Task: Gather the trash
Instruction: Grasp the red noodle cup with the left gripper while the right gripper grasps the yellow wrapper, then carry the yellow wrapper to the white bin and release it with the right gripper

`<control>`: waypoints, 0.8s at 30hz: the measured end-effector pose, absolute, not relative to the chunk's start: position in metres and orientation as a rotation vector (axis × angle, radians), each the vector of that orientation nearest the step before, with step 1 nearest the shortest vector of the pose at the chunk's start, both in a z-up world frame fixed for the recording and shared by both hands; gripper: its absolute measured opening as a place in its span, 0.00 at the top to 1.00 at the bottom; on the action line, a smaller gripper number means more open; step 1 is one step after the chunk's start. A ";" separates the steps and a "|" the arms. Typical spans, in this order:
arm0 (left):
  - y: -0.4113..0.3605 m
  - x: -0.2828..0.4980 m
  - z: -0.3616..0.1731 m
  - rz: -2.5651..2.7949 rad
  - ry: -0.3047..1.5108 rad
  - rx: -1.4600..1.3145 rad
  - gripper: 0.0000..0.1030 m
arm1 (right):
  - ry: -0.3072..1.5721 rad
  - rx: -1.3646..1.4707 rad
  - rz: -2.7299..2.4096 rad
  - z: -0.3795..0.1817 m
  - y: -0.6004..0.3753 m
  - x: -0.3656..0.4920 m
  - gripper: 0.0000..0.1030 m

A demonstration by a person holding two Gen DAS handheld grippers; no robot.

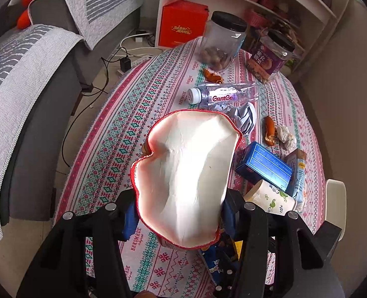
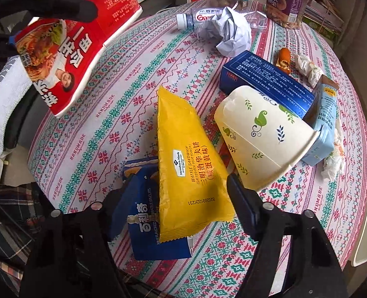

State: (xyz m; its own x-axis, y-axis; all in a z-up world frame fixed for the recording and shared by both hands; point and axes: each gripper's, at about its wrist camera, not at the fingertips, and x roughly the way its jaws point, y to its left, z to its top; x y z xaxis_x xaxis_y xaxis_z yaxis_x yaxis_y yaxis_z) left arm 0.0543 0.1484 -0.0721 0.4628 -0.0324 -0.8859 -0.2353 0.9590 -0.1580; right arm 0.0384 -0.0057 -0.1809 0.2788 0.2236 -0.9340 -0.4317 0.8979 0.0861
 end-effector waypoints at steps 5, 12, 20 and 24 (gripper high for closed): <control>0.154 0.051 -0.070 0.123 1.082 -0.278 0.49 | 1.192 -0.159 0.483 -0.171 -0.007 0.041 0.88; 0.147 0.049 -0.065 0.109 1.060 -0.270 0.49 | 1.106 -0.051 0.450 -0.138 -0.034 0.046 0.98; 0.139 0.050 -0.065 0.099 1.046 -0.278 0.49 | 0.996 0.048 0.430 -0.100 -0.061 0.052 0.98; 0.131 0.050 -0.063 0.080 1.031 -0.276 0.49 | 0.947 0.069 0.396 -0.086 -0.076 0.054 0.98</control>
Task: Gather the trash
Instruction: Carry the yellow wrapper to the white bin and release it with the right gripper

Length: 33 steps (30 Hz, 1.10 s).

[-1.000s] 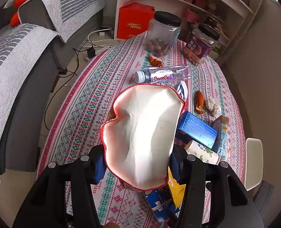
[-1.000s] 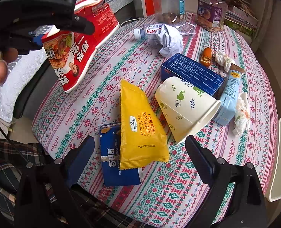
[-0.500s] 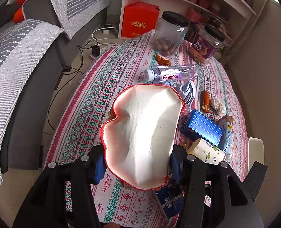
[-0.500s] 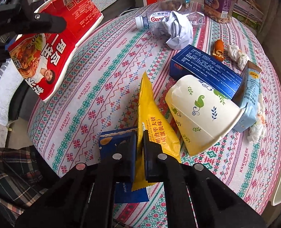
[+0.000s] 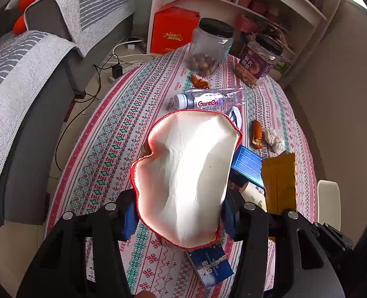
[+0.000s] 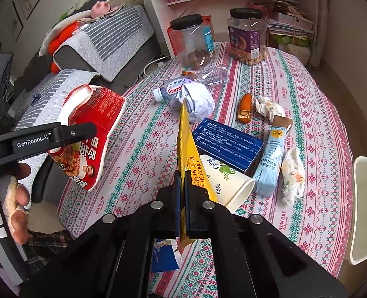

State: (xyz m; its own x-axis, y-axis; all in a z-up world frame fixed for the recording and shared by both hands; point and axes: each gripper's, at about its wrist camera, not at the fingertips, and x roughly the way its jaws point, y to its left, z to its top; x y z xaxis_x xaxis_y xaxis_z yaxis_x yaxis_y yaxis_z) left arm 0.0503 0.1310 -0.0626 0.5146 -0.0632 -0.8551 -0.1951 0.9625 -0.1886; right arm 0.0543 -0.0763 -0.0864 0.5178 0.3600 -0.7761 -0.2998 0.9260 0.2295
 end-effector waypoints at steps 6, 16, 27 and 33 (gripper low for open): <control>0.111 0.052 -0.059 0.035 0.998 -0.261 0.49 | 0.894 0.122 0.332 -0.071 -0.108 0.056 0.98; 0.066 0.056 -0.057 -0.049 0.942 -0.212 0.49 | 0.791 0.169 0.155 -0.045 -0.183 0.053 0.98; 0.008 0.056 -0.057 -0.132 0.884 -0.140 0.49 | 0.776 0.163 -0.119 -0.036 -0.277 0.051 0.98; -0.043 0.059 -0.064 -0.218 0.896 -0.101 0.49 | 0.822 0.204 -0.219 -0.044 -0.322 0.048 0.98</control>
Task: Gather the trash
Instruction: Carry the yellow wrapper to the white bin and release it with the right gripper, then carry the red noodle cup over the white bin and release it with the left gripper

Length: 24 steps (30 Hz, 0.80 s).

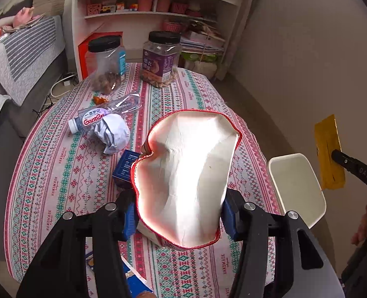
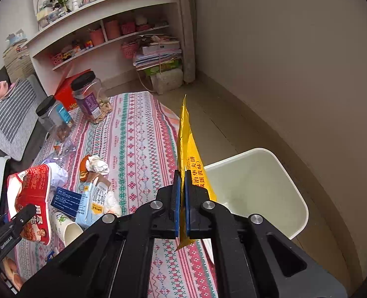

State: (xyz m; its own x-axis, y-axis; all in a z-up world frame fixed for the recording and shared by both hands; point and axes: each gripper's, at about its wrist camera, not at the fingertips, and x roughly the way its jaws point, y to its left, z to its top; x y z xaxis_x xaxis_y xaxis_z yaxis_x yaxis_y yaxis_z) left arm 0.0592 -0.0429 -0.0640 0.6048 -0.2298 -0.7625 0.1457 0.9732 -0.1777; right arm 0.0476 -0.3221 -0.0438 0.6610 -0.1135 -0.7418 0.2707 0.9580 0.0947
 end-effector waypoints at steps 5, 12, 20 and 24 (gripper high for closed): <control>-0.093 0.061 -0.067 -0.304 0.898 -0.058 0.49 | 0.814 0.245 -0.330 -0.044 -0.357 0.034 0.66; -0.171 0.066 -0.076 -0.421 0.940 -0.034 0.49 | 0.731 0.338 -0.466 -0.031 -0.412 -0.001 0.45; -0.247 0.062 -0.085 -0.514 0.974 -0.001 0.48 | 0.664 0.442 -0.510 -0.020 -0.447 -0.024 0.34; -0.272 0.064 -0.090 -0.551 1.000 -0.008 0.48 | 0.651 0.460 -0.519 -0.017 -0.453 -0.029 0.33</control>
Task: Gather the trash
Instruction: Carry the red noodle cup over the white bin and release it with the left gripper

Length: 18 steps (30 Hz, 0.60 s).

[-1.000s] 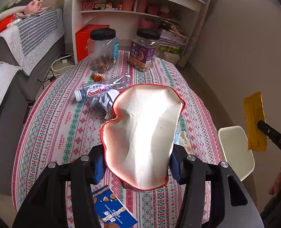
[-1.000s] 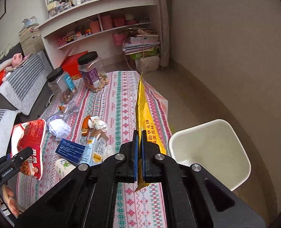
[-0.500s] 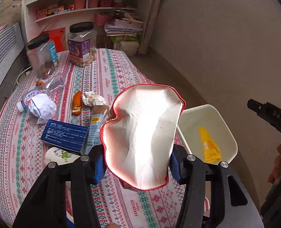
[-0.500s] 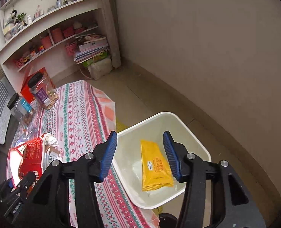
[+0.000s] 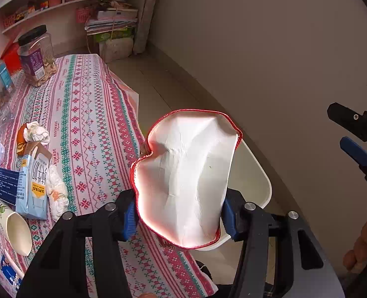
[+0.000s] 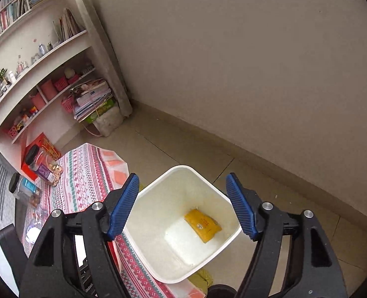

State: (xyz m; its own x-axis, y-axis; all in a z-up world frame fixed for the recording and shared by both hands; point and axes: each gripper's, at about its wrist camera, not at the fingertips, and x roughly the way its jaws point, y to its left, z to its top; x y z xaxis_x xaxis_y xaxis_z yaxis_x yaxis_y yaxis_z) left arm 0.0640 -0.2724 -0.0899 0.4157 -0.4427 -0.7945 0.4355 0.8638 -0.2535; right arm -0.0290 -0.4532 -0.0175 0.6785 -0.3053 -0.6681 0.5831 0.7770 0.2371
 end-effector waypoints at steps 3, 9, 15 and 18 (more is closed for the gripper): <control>-0.291 0.066 -0.089 -0.587 1.001 -0.005 0.48 | 0.634 0.481 -0.532 -0.015 -0.459 -0.034 0.33; -0.309 0.070 -0.075 -0.622 0.972 0.009 0.34 | 0.603 0.521 -0.573 -0.013 -0.472 -0.043 0.33; -0.291 0.062 -0.064 -0.555 0.913 0.052 0.27 | 0.595 0.488 -0.581 -0.010 -0.464 -0.041 0.27; -0.276 0.056 -0.061 -0.486 0.886 0.070 0.23 | 0.590 0.431 -0.586 -0.008 -0.450 -0.039 0.20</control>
State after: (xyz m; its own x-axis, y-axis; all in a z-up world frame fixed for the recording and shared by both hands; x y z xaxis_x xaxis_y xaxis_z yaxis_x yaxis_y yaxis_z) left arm 0.0565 -0.2756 -0.0613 0.5311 -0.3788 -0.7579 0.4357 0.8893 -0.1392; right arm -0.0386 -0.4499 -0.0081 0.6789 -0.3860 -0.6246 0.6221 0.7543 0.2101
